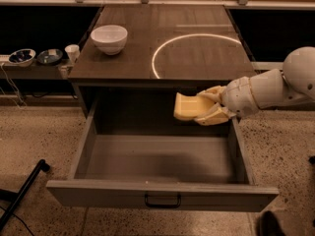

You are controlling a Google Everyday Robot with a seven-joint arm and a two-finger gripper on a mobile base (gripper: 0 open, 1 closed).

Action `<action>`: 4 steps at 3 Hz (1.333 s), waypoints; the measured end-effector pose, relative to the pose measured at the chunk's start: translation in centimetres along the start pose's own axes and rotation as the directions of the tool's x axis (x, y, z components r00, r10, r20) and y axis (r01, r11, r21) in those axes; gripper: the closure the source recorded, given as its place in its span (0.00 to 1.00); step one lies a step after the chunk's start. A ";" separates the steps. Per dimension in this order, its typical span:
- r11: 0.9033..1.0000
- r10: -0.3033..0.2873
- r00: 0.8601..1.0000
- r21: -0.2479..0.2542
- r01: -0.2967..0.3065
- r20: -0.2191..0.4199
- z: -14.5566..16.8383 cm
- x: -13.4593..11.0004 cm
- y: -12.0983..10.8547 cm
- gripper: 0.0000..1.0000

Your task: Place sponge into top drawer

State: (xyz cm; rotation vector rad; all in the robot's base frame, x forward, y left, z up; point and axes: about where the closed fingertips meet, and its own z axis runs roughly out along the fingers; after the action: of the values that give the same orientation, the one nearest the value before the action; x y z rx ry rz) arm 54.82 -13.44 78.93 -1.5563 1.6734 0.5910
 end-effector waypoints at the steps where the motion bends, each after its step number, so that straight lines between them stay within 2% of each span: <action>1: 0.999 0.012 0.999 -0.041 -0.014 -0.041 1.6 0.9 0.2 1.00; 2: 0.996 0.005 0.981 -0.089 -0.022 -0.195 6.8 6.0 2.2 1.00; 3: 0.992 0.000 0.950 -0.124 -0.041 -0.312 12.4 10.4 5.4 1.00; 4: 0.985 0.026 0.955 -0.156 -0.074 -0.295 15.3 12.5 7.2 0.82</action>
Offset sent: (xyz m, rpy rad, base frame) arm -0.0276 0.0276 -0.2039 -0.4268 0.1944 0.0622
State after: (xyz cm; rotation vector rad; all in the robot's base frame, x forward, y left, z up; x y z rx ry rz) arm 51.51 -8.36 58.80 -1.7951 1.9291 0.5589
